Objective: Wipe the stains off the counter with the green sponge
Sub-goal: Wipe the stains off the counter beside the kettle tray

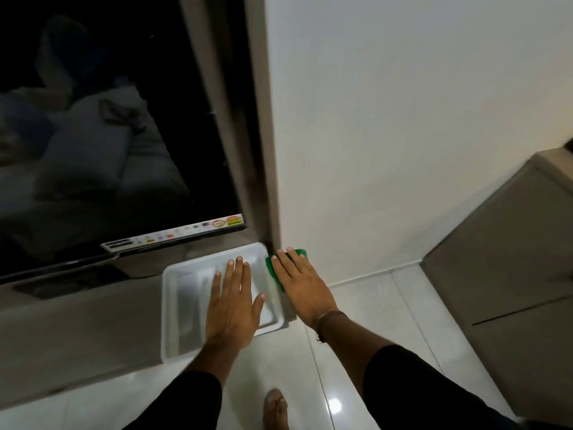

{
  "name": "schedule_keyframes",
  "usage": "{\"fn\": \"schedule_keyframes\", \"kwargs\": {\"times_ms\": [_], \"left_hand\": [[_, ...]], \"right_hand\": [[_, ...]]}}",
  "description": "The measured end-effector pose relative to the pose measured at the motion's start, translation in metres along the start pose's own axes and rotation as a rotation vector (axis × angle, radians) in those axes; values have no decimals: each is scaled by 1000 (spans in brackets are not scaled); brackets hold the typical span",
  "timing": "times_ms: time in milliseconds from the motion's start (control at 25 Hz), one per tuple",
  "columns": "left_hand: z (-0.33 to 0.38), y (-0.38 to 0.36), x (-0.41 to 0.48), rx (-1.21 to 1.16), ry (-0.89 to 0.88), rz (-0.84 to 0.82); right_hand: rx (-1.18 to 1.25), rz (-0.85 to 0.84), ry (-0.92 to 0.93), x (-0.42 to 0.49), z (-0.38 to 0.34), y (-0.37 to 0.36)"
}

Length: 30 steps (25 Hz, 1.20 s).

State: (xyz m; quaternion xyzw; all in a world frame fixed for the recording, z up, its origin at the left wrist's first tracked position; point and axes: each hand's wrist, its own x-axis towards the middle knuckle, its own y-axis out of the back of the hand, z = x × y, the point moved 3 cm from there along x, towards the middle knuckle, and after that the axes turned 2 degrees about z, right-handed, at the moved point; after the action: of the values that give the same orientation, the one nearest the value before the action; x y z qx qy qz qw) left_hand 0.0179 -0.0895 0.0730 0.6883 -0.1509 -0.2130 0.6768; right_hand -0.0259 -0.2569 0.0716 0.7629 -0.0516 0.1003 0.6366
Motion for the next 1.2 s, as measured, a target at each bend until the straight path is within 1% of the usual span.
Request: {"fn": "schedule_keyframes", "kwargs": {"times_ms": [200, 400, 480, 600, 680, 800, 960, 1200], "left_hand": [[158, 20, -2, -94, -202, 92], [352, 33, -6, -171, -466, 154], [426, 38, -10, -157, -579, 158], [519, 42, -14, -167, -719, 158], [582, 47, -13, -170, -843, 177], [670, 51, -3, -145, -1008, 170], [785, 59, 17, -154, -1172, 177], [954, 38, 56, -163, -1357, 55]], "right_hand": [[-43, 35, -221, -117, 130, 63], [-116, 86, -451, -252, 257, 132], [-149, 115, -564, -304, 299, 159], [-146, 134, -718, -369, 349, 194], [-201, 152, -812, -412, 385, 218], [-257, 151, -957, -470, 434, 247], [-309, 179, -1114, -532, 493, 276], [-248, 208, -1392, -611, 598, 297]]}}
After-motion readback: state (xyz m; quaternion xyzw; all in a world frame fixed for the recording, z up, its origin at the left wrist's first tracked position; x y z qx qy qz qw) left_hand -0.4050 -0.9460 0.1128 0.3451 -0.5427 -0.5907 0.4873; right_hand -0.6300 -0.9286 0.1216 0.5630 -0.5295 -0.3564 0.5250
